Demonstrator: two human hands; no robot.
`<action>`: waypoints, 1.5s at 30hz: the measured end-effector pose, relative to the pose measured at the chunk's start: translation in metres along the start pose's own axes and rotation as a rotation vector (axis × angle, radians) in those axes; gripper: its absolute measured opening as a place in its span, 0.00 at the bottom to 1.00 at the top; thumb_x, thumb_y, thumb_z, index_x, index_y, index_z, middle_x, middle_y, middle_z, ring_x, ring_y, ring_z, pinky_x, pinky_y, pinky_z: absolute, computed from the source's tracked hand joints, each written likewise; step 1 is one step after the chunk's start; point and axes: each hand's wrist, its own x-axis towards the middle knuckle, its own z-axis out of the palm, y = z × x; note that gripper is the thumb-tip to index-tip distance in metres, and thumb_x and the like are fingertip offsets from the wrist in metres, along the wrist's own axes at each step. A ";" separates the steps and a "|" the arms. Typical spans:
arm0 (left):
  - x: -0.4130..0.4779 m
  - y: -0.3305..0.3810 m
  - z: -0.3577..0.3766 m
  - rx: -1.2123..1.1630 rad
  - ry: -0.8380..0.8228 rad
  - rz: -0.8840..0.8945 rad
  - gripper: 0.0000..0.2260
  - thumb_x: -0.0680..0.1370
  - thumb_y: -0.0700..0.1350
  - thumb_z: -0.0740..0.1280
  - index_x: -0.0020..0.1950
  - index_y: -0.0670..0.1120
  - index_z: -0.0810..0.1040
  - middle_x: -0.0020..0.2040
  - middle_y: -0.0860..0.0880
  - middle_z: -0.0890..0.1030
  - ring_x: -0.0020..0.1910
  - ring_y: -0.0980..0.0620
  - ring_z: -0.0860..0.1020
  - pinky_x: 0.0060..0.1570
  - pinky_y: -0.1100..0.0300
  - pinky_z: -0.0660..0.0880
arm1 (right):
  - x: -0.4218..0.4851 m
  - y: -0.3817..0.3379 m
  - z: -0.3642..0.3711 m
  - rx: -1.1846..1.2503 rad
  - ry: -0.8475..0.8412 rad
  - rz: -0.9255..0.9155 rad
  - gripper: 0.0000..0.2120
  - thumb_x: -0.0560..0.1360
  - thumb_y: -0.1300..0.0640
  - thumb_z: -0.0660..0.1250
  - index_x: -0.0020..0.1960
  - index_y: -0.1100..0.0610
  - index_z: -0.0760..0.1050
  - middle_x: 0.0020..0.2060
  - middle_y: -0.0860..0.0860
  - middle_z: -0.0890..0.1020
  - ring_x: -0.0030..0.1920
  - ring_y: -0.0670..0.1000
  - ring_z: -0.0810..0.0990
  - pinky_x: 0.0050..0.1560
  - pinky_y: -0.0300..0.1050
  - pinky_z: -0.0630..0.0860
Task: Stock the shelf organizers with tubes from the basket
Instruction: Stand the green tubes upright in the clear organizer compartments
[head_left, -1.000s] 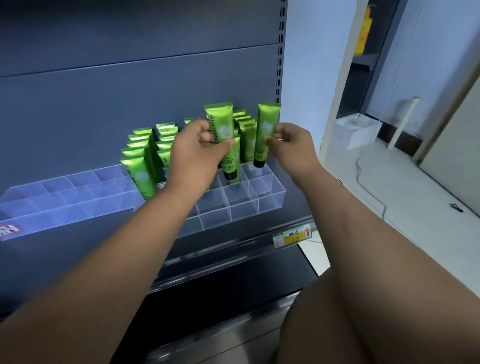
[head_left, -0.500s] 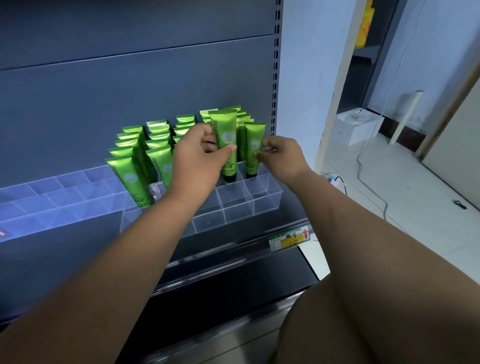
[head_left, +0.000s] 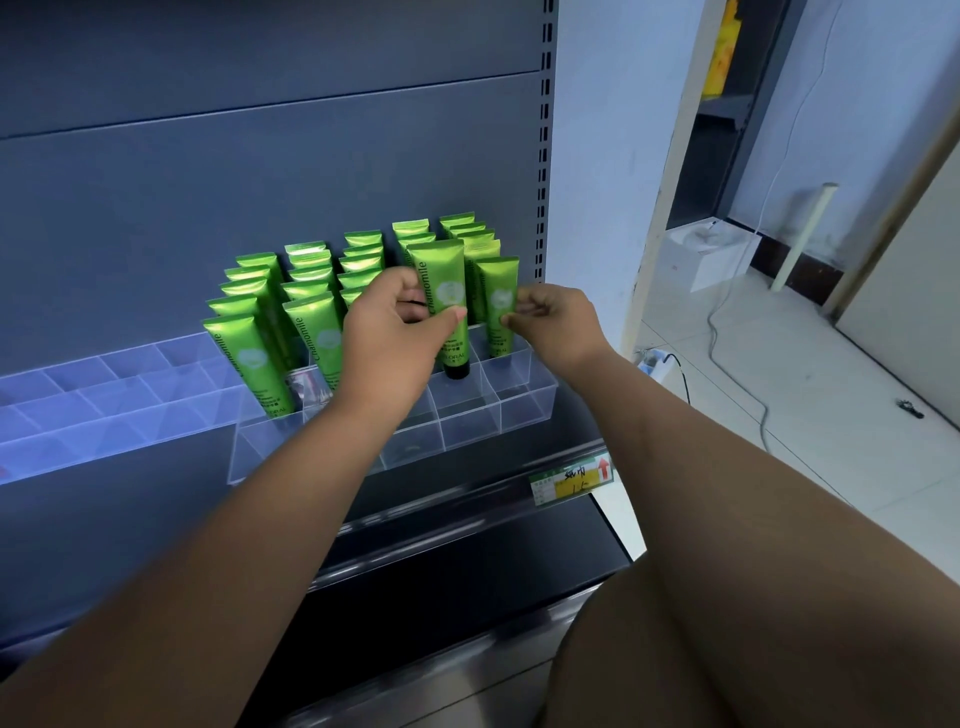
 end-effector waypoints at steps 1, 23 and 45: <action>0.000 -0.001 0.000 0.001 0.000 -0.001 0.14 0.74 0.42 0.78 0.53 0.46 0.76 0.45 0.55 0.76 0.42 0.57 0.75 0.44 0.68 0.76 | 0.000 0.000 0.000 0.007 0.001 0.001 0.10 0.73 0.63 0.75 0.38 0.50 0.80 0.29 0.40 0.75 0.31 0.36 0.72 0.42 0.32 0.71; -0.002 0.002 0.020 -0.060 0.017 0.019 0.13 0.75 0.43 0.77 0.53 0.45 0.77 0.46 0.51 0.78 0.42 0.57 0.76 0.47 0.60 0.80 | -0.007 -0.025 -0.015 0.022 0.062 0.122 0.19 0.75 0.55 0.72 0.65 0.56 0.80 0.55 0.47 0.84 0.54 0.46 0.83 0.61 0.43 0.77; 0.015 -0.012 0.058 0.049 0.005 0.121 0.13 0.75 0.37 0.75 0.56 0.49 0.78 0.51 0.43 0.79 0.47 0.52 0.79 0.53 0.58 0.79 | -0.018 -0.043 -0.022 0.221 0.101 -0.078 0.05 0.75 0.57 0.72 0.50 0.57 0.85 0.40 0.51 0.87 0.45 0.54 0.87 0.52 0.58 0.83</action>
